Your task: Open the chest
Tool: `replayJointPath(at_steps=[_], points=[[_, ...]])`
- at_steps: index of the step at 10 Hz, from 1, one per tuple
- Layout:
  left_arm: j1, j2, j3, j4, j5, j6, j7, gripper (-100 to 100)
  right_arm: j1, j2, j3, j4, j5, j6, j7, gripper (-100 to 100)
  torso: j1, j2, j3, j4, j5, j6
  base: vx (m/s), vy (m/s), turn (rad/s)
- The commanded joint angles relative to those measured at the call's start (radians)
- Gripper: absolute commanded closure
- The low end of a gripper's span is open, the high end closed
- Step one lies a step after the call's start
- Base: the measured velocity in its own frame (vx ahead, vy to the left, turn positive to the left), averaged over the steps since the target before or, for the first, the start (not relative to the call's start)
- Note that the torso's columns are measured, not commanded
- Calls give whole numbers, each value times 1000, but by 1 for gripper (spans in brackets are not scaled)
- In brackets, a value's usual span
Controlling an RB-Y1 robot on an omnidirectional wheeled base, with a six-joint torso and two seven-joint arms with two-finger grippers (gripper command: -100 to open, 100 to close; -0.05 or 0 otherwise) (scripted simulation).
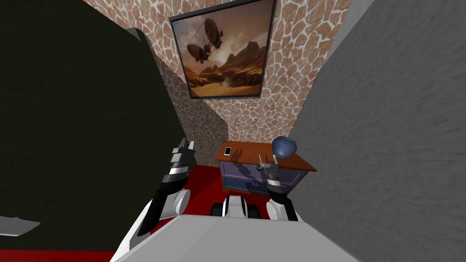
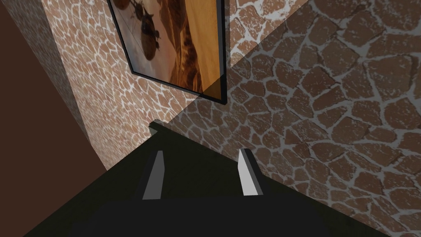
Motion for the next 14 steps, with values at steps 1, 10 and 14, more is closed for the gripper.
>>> replayJointPath(at_steps=[1, 10, 14], points=[[0, 0, 0, 0, 0, 0, 0, 0, -5, -3, 8, 23, -11, -14, -73, -100, 0, 0, 0, 0, 0, 0, 6, 13, 0], [0, 0, 0, 0, 0, 0, 0, 0, -41, -23, 62, 185, -88, -107, -337, -100, 0, 0, 0, 0, 0, 0, 11, 17, 19], [0, 0, 0, 0, 0, 0, 0, 0, -52, -27, 81, 239, -115, -138, -433, -100, 0, 0, 0, 0, 0, 0, 7, 10, 18]])
